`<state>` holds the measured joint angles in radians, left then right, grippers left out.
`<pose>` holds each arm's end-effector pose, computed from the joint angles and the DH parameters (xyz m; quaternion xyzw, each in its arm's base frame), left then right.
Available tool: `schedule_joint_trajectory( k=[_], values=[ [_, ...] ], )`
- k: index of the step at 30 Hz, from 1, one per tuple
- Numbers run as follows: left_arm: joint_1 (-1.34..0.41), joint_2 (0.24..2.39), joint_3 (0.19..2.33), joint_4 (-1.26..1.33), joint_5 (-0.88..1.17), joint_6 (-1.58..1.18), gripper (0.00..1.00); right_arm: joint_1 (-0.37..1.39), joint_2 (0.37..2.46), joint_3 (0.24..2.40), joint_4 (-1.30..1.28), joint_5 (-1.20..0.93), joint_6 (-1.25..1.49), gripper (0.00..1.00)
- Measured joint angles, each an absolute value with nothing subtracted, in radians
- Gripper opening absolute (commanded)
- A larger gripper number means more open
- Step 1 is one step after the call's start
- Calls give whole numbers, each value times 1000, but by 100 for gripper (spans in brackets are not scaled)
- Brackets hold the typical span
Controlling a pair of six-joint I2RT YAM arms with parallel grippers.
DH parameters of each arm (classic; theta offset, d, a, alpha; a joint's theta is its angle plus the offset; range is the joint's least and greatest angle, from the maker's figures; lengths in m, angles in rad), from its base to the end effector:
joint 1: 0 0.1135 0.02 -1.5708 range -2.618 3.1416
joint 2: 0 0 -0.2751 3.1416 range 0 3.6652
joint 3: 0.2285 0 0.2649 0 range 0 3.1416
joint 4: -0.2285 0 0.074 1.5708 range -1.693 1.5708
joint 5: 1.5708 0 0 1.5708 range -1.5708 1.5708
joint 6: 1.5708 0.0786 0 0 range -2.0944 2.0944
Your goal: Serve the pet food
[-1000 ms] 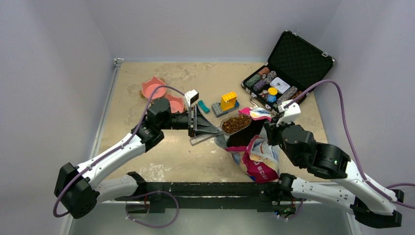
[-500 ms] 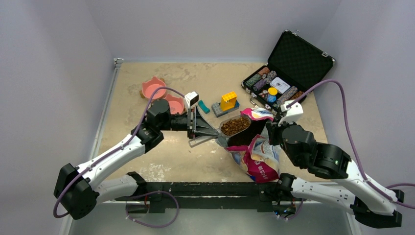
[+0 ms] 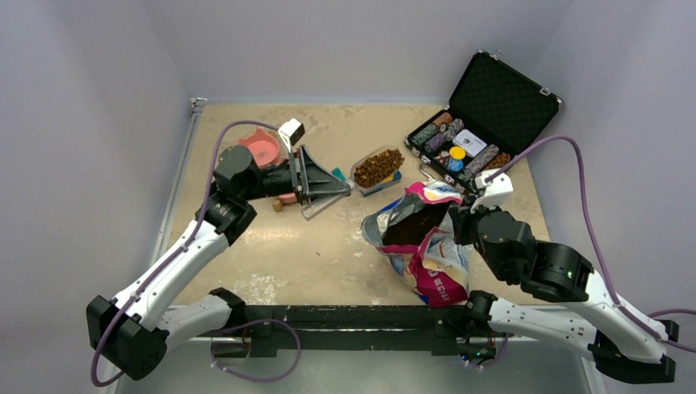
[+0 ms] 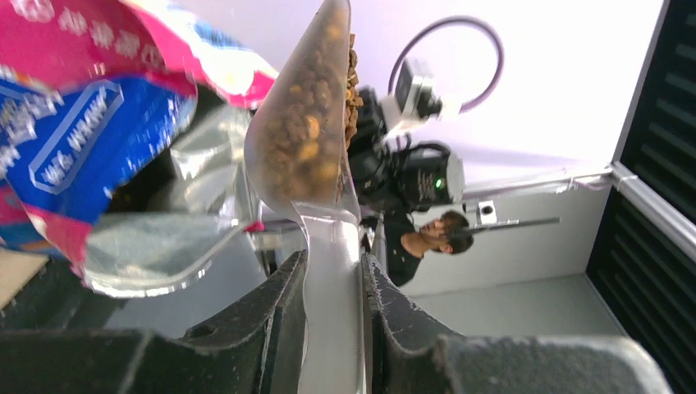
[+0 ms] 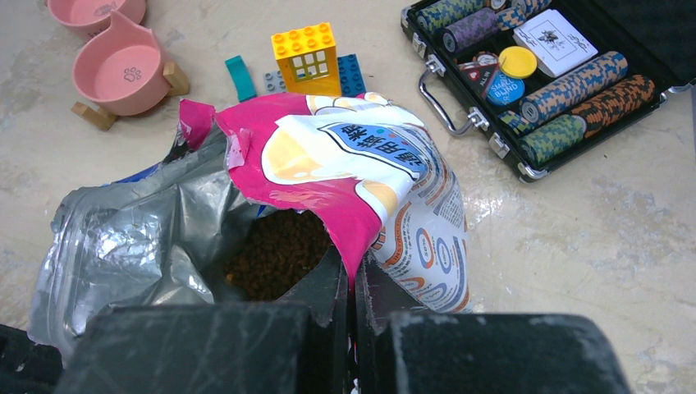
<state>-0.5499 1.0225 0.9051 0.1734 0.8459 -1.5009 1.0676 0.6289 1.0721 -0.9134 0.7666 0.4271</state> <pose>0.1959 -0.1891 0.3847 -0.0216 0.6935 -0.7128 0.1026 0.1063 0.0800 0.3810 -0.0632 0.8119 0.0958 0.5724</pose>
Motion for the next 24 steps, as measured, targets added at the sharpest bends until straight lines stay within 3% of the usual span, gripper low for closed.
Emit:
schedule_joint_trajectory(
  k=[16,24],
  values=[
    [-108,1281,964,378,969,-1535,0,1068,619,1079,-931,764,426,0],
    [154,1390,872,561,1068,-1535,0,1067,618,1081,-932,748,419,0]
  ],
)
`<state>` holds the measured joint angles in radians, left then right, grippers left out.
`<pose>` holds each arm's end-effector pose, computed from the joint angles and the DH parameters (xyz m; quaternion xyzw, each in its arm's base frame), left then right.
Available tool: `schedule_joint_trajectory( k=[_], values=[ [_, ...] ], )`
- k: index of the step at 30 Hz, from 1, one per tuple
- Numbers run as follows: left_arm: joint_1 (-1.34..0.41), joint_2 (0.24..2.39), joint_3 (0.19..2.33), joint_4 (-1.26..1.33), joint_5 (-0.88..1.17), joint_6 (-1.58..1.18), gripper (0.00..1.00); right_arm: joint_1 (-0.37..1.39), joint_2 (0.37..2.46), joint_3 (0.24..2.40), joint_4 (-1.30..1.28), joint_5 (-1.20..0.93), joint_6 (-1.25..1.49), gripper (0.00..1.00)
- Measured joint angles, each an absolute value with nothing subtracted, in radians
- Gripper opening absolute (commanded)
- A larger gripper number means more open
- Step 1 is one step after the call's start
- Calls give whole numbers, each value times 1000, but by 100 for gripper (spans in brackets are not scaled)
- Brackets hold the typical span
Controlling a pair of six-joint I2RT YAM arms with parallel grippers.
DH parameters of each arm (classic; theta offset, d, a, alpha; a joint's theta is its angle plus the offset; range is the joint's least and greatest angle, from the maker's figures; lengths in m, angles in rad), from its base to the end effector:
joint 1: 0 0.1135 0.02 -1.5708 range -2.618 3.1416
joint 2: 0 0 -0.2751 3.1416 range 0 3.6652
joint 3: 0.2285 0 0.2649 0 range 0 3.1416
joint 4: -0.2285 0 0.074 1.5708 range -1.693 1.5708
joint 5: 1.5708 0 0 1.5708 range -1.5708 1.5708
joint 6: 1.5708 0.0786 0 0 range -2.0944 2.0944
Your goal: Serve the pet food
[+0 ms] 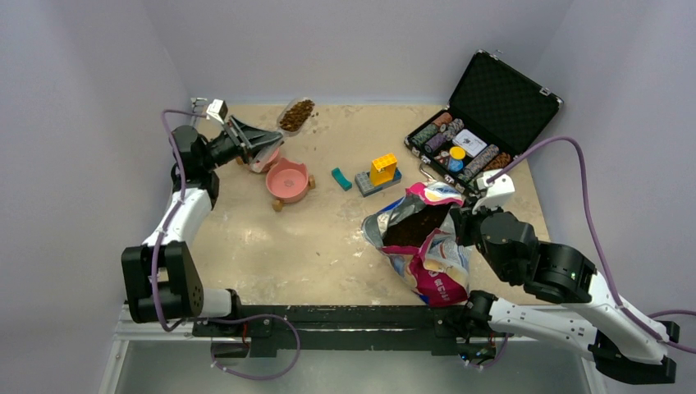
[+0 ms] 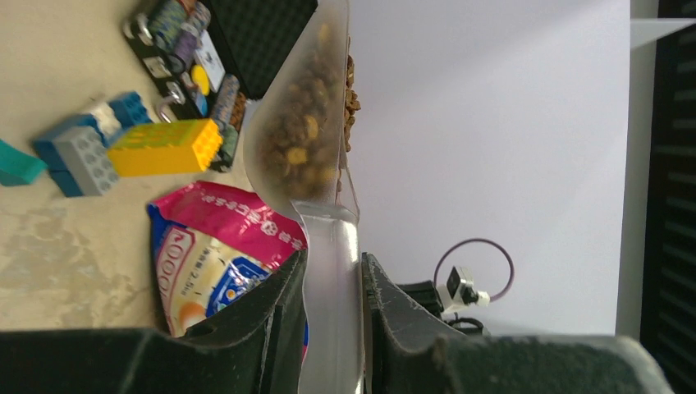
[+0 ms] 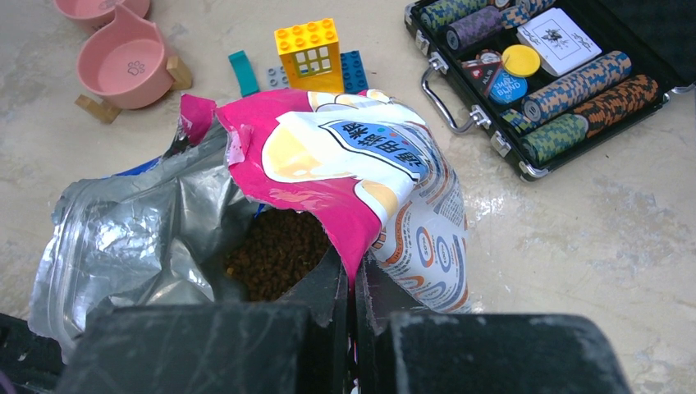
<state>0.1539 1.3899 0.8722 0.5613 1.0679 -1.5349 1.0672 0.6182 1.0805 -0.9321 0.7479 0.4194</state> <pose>0.3428 -0.0165 0.3134 -0.2008 0.6702 -0.6674 0.2552 0.1034 0.0770 0.3821 -0.0713 0.8129 0.1003 0.5692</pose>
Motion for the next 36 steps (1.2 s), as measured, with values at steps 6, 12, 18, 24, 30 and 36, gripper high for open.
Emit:
schedule_joint_trajectory(
  k=[6,12,18,24,30,36],
  values=[
    [253,1569,871,756,1110,-1601,0,1066,634,1090,-933,734,397,0],
    [352,1751,871,934,1129,-1698,0,1066,650,1104,-948,728,384,0],
    [433,1867,871,1028,1153,-1736,0,1066,675,1114,-949,718,379,0],
    [472,1960,873,1046,1181,-1725,0,1066,714,1128,-942,711,371,0],
    [502,1970,858,968,1204,-1627,0,1067,730,1130,-931,705,363,0],
    [511,1893,871,504,1165,-1333,0,1067,736,1130,-921,695,363,0]
  ],
)
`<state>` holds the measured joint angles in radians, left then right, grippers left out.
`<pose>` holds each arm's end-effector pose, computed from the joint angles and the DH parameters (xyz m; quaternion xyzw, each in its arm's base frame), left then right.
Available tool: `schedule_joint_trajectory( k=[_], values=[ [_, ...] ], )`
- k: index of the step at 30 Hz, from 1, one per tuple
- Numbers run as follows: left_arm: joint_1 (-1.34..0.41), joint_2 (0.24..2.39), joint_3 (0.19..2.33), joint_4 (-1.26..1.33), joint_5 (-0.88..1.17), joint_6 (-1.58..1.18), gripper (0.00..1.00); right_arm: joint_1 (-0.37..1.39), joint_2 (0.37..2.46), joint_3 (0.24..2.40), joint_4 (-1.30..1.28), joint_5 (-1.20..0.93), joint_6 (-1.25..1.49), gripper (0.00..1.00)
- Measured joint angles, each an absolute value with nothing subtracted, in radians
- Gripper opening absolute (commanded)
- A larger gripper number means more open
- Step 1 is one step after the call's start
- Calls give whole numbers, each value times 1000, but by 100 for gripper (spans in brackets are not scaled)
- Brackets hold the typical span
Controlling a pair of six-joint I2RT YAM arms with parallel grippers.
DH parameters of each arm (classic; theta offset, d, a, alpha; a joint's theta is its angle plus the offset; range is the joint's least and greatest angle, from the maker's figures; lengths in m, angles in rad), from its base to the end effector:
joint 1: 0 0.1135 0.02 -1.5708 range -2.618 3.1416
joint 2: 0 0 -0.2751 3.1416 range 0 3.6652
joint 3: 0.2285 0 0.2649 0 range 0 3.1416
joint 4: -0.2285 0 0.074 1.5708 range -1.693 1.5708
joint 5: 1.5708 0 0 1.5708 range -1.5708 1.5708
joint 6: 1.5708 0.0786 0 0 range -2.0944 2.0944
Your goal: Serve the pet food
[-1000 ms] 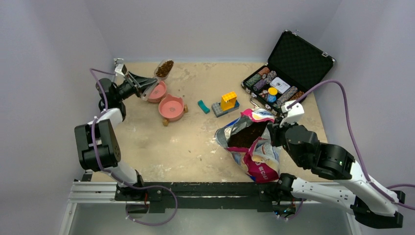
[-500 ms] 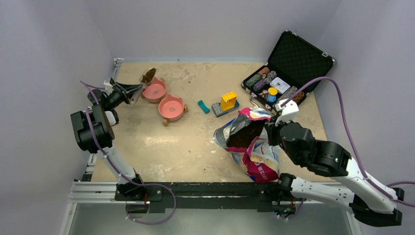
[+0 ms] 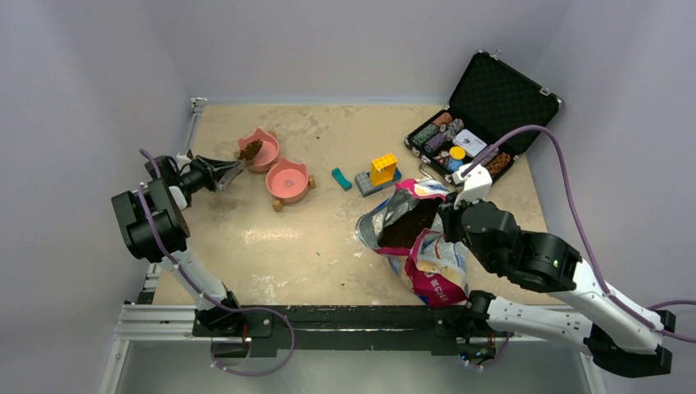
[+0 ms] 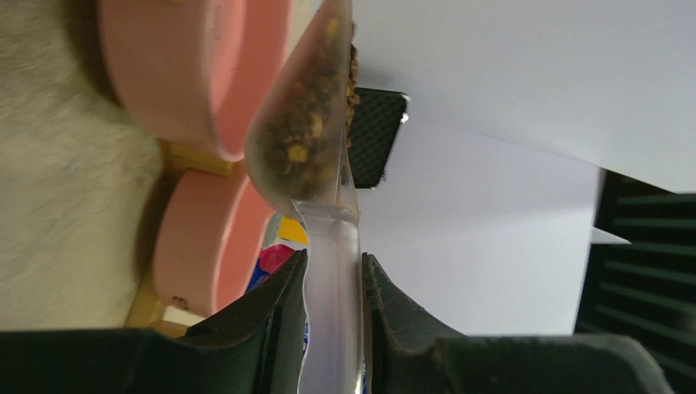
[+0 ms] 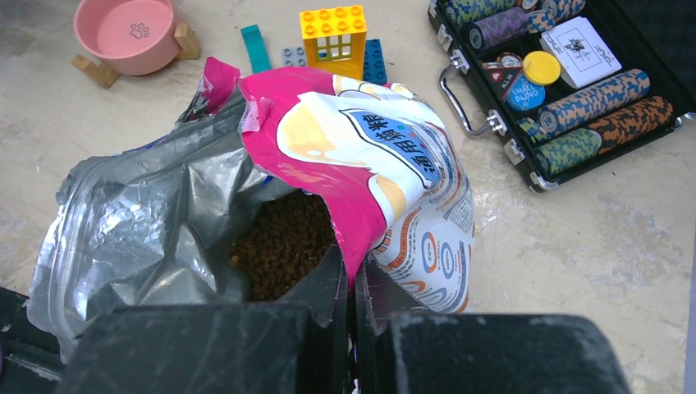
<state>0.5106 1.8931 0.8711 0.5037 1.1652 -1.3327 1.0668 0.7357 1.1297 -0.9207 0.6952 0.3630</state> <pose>0.3704 0.1247 0.1336 -0.4081 0.6566 -0.6037 0.1944 0.1153 0.1048 0.3850 -0.1214 0.8236 0.0844 0.5476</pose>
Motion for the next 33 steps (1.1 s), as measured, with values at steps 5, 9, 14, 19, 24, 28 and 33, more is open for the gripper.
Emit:
schedule_joint_trajectory(
  k=[5,9,14,19,24,28,33],
  values=[
    [510,1845,964,192,1120,-1154,0,1066,734,1130,-920,690,363,0],
    [510,1827,1058,-51,1066,-1032,0,1066,732,1130,-920,690,364,0],
    [501,1826,1176,-314,1014,-918,0,1066,731,1130,-920,690,365,0],
    [473,1826,1261,-485,966,-857,0,1066,732,1130,-920,689,365,0],
    [427,1826,1367,-666,875,-801,0,1066,732,1130,-920,689,366,0],
    [394,1826,1456,-799,766,-780,0,1066,732,1130,-920,690,367,0],
    [356,1833,1554,-922,641,-773,0,1066,725,1130,-920,690,373,0]
  ],
)
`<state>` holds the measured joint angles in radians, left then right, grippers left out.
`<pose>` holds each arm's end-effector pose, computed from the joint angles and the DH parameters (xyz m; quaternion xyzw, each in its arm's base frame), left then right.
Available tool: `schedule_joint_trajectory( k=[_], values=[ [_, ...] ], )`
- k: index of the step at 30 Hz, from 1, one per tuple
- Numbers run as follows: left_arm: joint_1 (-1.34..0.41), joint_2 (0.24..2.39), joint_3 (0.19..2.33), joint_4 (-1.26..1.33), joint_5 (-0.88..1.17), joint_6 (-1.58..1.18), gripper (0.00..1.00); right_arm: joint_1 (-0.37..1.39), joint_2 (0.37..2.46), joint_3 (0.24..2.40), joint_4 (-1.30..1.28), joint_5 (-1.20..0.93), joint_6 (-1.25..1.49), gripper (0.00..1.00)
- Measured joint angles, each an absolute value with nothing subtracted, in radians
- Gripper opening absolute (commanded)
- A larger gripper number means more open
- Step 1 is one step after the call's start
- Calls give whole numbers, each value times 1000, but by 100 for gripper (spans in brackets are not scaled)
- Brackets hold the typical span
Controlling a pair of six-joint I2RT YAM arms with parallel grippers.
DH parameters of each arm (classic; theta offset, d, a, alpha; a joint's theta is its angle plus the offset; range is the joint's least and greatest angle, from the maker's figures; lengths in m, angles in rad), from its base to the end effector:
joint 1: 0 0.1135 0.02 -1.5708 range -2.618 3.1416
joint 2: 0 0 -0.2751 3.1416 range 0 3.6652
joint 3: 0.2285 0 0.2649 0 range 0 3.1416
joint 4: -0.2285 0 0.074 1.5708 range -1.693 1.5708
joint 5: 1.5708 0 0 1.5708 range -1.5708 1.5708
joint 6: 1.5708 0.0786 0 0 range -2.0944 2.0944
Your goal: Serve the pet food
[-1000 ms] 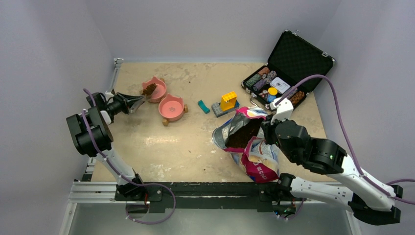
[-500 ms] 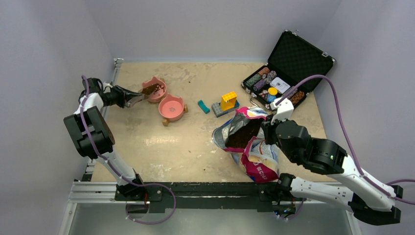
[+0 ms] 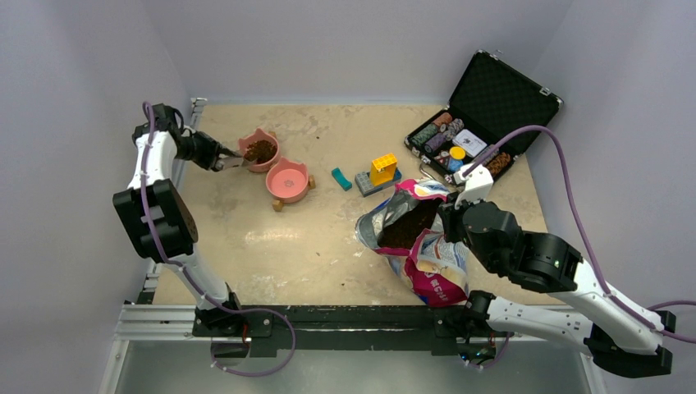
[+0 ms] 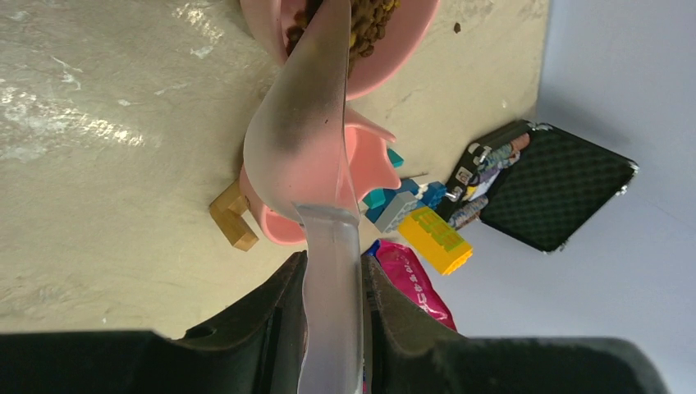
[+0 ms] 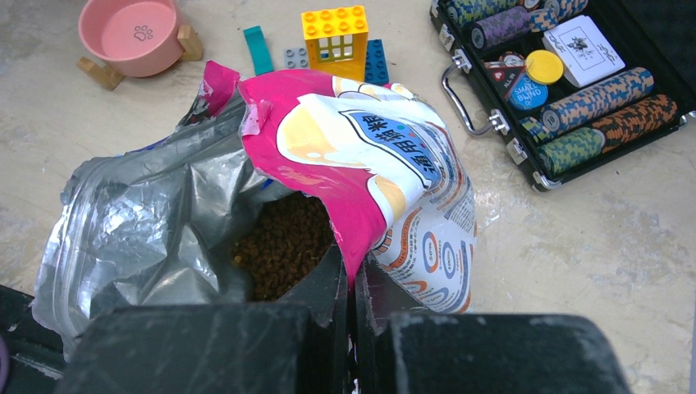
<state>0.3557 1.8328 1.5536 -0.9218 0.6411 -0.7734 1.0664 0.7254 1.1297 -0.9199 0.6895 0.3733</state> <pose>0.3963 0.0971 0.2381 -0.4502 0.8191 -0.3392 0.1065 0.1138 0.1027 0.3863 -0.1162 0.8226 0.0928 0.5488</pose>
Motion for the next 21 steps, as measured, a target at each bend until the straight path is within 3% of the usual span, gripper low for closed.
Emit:
schedule_joint_trajectory(
  k=[16,21],
  values=[
    [129,1982,2003,-1286,210,-783,0,1066,724,1129,-920,691,392,0],
    [85,1954,2050,-1324,150,-781,0,1066,727,1129,-920,690,393,0]
  ],
)
